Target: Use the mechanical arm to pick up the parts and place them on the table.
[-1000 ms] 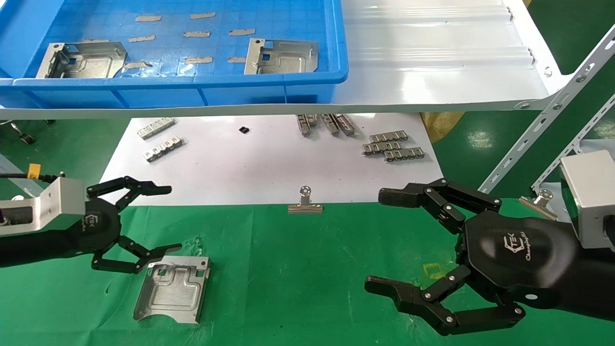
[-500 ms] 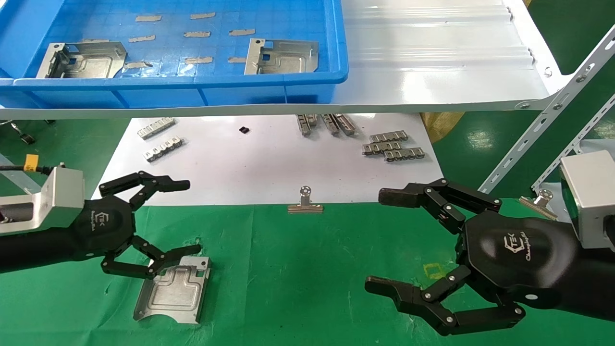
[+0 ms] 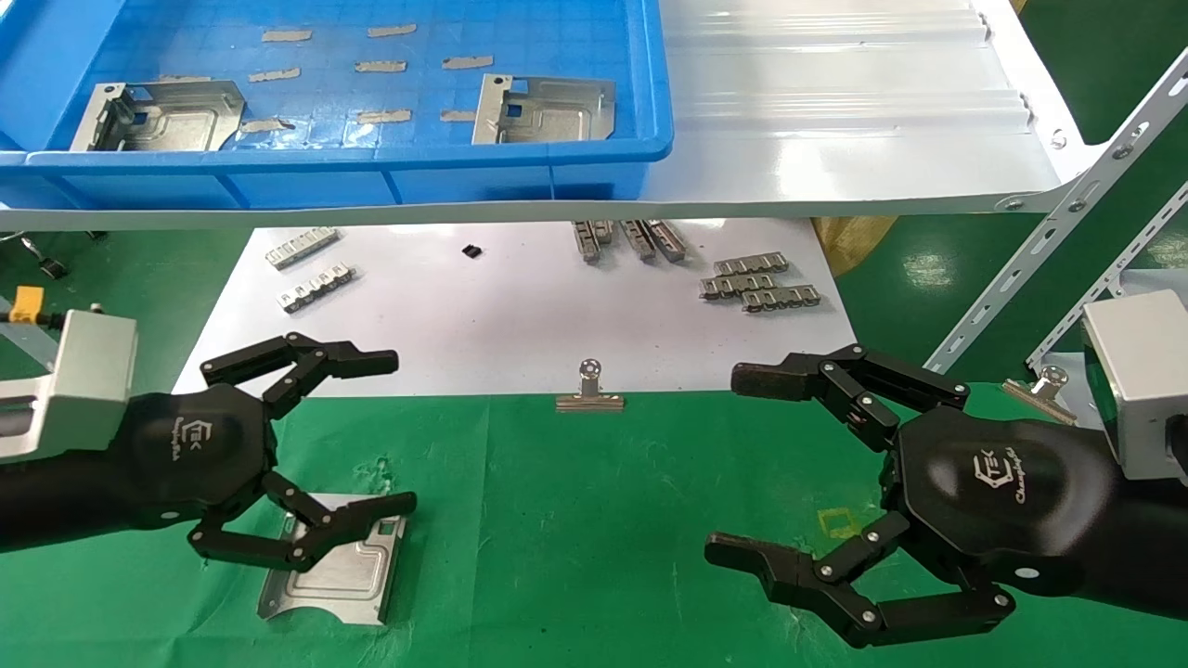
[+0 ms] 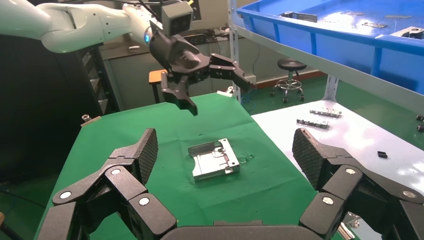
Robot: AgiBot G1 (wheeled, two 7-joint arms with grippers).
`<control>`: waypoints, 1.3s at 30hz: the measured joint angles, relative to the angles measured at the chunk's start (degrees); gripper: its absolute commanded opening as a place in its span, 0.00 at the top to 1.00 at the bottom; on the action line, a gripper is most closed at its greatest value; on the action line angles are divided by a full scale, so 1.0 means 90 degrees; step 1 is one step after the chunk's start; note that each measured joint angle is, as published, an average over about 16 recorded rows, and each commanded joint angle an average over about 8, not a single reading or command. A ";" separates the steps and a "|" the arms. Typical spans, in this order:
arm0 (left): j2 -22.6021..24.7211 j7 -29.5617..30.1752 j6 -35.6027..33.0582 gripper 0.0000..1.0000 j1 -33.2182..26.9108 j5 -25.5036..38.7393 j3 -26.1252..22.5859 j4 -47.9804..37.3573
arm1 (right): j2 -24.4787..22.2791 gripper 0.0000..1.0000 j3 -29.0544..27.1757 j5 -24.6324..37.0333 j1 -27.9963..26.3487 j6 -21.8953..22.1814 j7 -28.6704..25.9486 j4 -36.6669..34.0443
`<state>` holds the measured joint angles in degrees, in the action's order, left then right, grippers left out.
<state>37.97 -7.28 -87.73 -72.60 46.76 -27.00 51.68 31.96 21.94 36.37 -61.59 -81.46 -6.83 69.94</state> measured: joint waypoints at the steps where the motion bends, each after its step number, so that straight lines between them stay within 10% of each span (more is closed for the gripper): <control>1: -0.0016 0.0097 0.0011 0.00 0.0060 -0.0026 0.0059 0.0118 | 0.0000 0.00 0.0000 0.0000 0.0000 0.0000 0.0000 0.0000; 21: -0.0310 0.1867 0.0212 0.00 0.1160 -0.0517 0.1155 0.2300 | 0.0000 0.00 0.0000 0.0000 0.0001 0.0001 0.0000 -0.0001; 39: -0.0346 0.2046 0.0241 0.00 0.1283 -0.0579 0.1275 0.2531 | -0.0001 0.00 0.0000 0.0000 0.0001 0.0002 0.0001 -0.0002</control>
<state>34.86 11.13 -85.57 -61.05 41.54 -15.53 74.46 31.95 21.93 36.37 -61.58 -81.44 -6.83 69.93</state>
